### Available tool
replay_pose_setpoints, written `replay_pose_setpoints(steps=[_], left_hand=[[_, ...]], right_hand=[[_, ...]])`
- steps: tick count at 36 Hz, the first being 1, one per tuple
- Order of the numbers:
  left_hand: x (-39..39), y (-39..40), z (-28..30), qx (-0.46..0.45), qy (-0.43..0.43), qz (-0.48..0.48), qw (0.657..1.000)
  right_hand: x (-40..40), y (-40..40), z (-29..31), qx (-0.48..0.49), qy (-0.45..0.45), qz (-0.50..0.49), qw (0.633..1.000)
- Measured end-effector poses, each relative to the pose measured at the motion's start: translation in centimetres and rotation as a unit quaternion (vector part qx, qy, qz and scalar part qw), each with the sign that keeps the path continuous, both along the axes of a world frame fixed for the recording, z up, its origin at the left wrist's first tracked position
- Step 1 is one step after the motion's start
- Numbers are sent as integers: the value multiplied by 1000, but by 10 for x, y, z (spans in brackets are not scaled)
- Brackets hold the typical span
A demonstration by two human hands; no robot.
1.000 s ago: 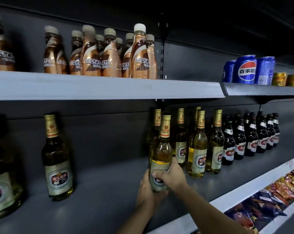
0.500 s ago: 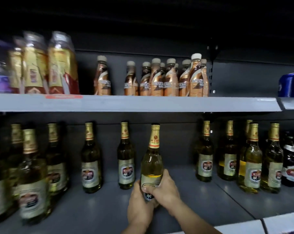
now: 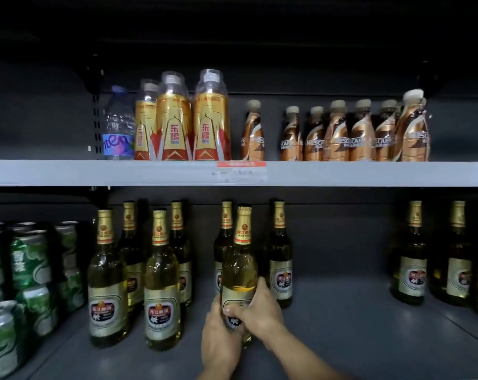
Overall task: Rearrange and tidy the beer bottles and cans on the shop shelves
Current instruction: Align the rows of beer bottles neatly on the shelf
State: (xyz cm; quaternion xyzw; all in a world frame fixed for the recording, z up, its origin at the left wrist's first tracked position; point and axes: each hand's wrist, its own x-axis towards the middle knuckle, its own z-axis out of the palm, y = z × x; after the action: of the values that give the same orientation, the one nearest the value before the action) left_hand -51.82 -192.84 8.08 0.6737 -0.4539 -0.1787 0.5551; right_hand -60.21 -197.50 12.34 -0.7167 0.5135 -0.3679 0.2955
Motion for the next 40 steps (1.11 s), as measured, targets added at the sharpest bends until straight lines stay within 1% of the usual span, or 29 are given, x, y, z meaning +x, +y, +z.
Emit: replay_pose_setpoints(steps=[5,18,21,24,29,32,34,37,39,40], left_hand=[[16,1,-3,-3,2,-6,1000],[25,1,-5,18,15,-12,1000],[26,1,-3,25,7,-14,1000],[27,-1,-3,23,5,-15,1000],[31,-2,-4,24,-27,-16,999],[31,-1,-7,20,-25,-24,999],[28,1,-10,11,-18,-10,1000],[21,10,-9,-40,-11,79,996],[14,17,-3,-100,-17,127,987],[9,18,0,-127,-21,130,983]], right_hand=[[17,2,-4,-7,22,-13,1000],[30,4,-8,-25,66,-37,997],[30,0,-10,-24,55,-26,998],[27,-3,-16,-11,48,15,999],[20,-10,-28,21,-10,56,998],[19,-13,-32,43,-32,63,997],[16,-12,-32,55,-45,64,995],[3,-11,-27,51,-41,55,996],[-14,-13,-21,10,-33,15,999],[-25,-14,-17,-17,-33,-16,999]])
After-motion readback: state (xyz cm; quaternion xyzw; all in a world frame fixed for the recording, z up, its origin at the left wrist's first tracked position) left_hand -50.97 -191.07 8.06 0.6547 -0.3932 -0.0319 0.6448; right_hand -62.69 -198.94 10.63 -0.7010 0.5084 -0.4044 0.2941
